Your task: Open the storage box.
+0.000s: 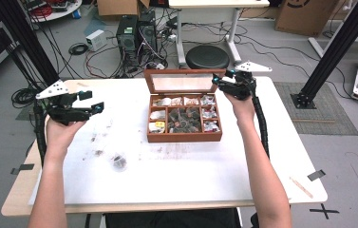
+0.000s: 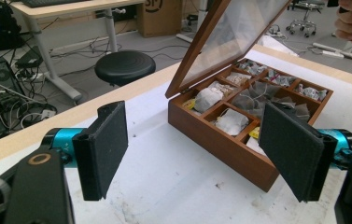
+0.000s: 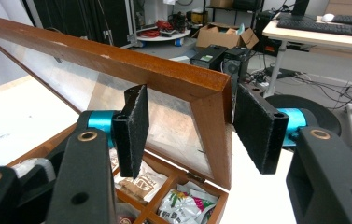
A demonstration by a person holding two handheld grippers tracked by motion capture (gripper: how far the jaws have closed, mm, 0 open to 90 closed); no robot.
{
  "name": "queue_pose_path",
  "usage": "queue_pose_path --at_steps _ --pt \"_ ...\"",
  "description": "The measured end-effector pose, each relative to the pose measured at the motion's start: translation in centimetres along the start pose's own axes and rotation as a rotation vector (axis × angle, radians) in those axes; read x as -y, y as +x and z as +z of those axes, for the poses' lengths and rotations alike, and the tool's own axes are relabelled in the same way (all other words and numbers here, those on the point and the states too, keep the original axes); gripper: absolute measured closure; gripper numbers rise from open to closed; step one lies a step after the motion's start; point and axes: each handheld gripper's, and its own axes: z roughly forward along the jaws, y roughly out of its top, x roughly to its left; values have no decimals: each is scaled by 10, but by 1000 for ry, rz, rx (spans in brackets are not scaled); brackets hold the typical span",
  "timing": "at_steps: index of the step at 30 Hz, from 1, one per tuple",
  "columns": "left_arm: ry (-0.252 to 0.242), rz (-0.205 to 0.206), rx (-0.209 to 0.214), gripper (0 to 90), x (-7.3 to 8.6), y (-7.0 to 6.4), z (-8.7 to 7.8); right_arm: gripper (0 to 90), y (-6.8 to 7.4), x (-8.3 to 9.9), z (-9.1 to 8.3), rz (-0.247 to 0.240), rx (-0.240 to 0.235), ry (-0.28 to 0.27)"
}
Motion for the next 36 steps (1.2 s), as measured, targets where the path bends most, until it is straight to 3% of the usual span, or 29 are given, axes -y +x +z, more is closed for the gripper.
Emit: queue_pose_path --at_steps 9,36 --pt "11 -8 9 242 2 6 4 467 -3 -2 5 10 -4 -8" --pt "16 11 17 242 0 -3 1 459 -4 -2 6 26 -7 -6"
